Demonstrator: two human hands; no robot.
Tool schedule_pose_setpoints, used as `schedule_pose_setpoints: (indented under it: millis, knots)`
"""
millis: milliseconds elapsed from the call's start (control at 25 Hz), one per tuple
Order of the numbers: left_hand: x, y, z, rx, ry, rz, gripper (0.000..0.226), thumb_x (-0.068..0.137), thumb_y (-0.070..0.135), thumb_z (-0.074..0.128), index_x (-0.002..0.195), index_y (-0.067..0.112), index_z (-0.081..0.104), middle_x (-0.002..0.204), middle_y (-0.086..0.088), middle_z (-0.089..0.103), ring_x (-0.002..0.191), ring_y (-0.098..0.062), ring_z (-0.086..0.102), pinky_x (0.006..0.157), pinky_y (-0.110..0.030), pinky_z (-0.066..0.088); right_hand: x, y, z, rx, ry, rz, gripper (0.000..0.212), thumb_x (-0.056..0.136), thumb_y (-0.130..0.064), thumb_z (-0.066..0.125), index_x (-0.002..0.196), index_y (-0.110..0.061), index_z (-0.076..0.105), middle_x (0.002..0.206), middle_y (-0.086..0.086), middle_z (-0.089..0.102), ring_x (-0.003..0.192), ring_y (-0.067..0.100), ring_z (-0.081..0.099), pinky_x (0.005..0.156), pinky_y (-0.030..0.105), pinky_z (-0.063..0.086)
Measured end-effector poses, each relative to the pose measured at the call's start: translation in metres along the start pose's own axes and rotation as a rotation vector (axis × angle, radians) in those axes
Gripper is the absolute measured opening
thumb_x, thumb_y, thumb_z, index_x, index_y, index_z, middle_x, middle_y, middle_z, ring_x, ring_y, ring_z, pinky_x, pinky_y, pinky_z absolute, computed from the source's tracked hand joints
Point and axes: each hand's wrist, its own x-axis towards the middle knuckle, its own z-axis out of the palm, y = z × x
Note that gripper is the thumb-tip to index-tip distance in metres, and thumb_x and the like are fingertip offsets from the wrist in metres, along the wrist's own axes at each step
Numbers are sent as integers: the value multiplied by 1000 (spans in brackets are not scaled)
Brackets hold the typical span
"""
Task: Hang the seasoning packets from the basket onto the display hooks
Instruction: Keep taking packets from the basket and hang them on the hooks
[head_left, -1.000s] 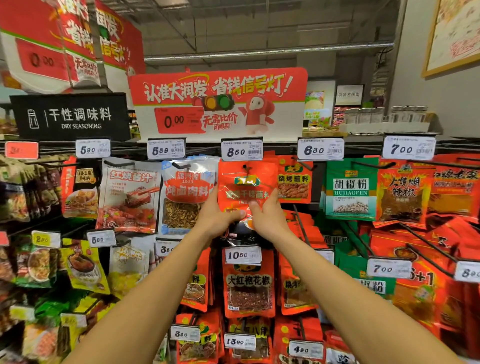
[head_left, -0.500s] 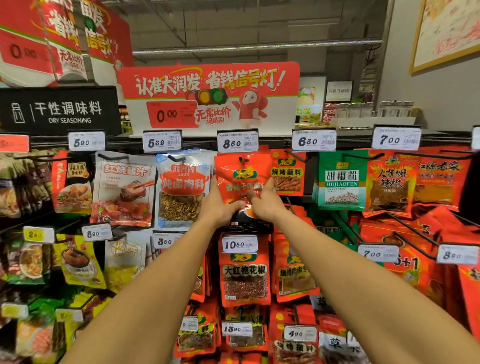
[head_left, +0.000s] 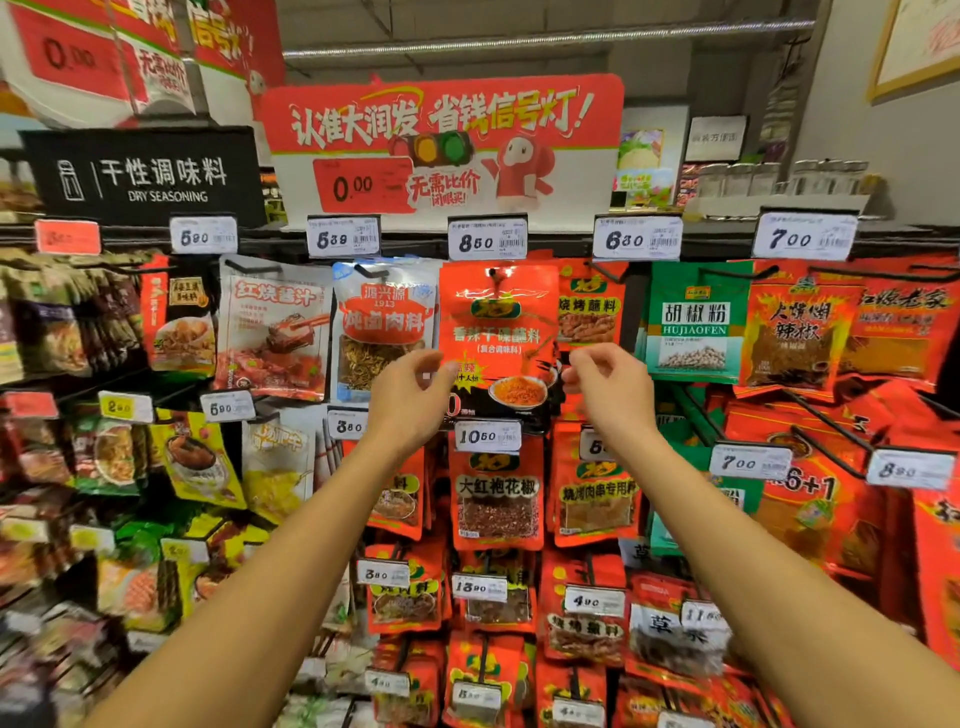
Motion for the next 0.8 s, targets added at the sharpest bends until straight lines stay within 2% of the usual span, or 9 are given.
schedule_pose_setpoints:
  millis: [40, 80, 160, 240, 480, 560, 800]
  knots:
    - [-10, -3, -5, -95, -31, -29, 23, 99, 40, 58, 110, 23, 69, 112, 3, 74, 100, -15, 70, 89, -37, 54, -10, 4, -6, 60, -52, 34, 19, 98, -26, 59, 83, -19, 69, 72, -2, 72, 67, 16, 69, 56, 33, 49]
    - [-23, -6, -6, -195, -82, -75, 21, 100, 37, 57, 100, 23, 72, 98, 3, 77, 87, -15, 73, 80, -34, 56, -21, 11, -12, 109, -115, 66, 23, 98, -21, 59, 76, -17, 68, 65, 1, 70, 56, 17, 65, 48, 30, 45]
    - [-51, -20, -3, -359, -162, -184, 23, 102, 28, 55, 92, 19, 74, 87, -5, 78, 73, -16, 74, 66, -27, 57, -43, 31, -20, 159, -223, 123, 26, 98, -11, 56, 74, -11, 64, 57, 4, 66, 45, 18, 60, 40, 25, 41]
    - [-83, -41, 10, -437, -176, -317, 26, 103, 21, 53, 89, 14, 73, 82, -10, 77, 66, -17, 71, 58, -24, 56, -67, 61, -26, 194, -294, 204, 26, 98, -5, 54, 73, -7, 62, 54, 5, 64, 41, 18, 59, 37, 22, 41]
    - [-196, -130, 83, -446, -161, -810, 28, 103, 15, 47, 82, 13, 67, 69, -5, 70, 53, -12, 62, 51, -23, 49, -142, 201, -32, 188, -391, 588, 28, 99, -2, 51, 72, -4, 61, 48, 4, 62, 36, 14, 57, 35, 19, 41]
    - [-236, -167, 109, -435, -134, -979, 27, 102, 15, 47, 81, 15, 65, 67, -3, 66, 54, -15, 58, 50, -23, 46, -172, 255, -34, 143, -406, 710, 28, 100, -3, 51, 74, -4, 60, 47, 3, 61, 35, 14, 56, 36, 19, 40]
    - [-376, -277, 173, -305, -75, -1351, 19, 95, 10, 53, 85, 12, 69, 71, -4, 70, 60, -19, 62, 57, -25, 49, -295, 415, -36, -76, -469, 1056, 22, 98, -5, 55, 78, -4, 62, 48, 2, 61, 38, 15, 57, 41, 25, 47]
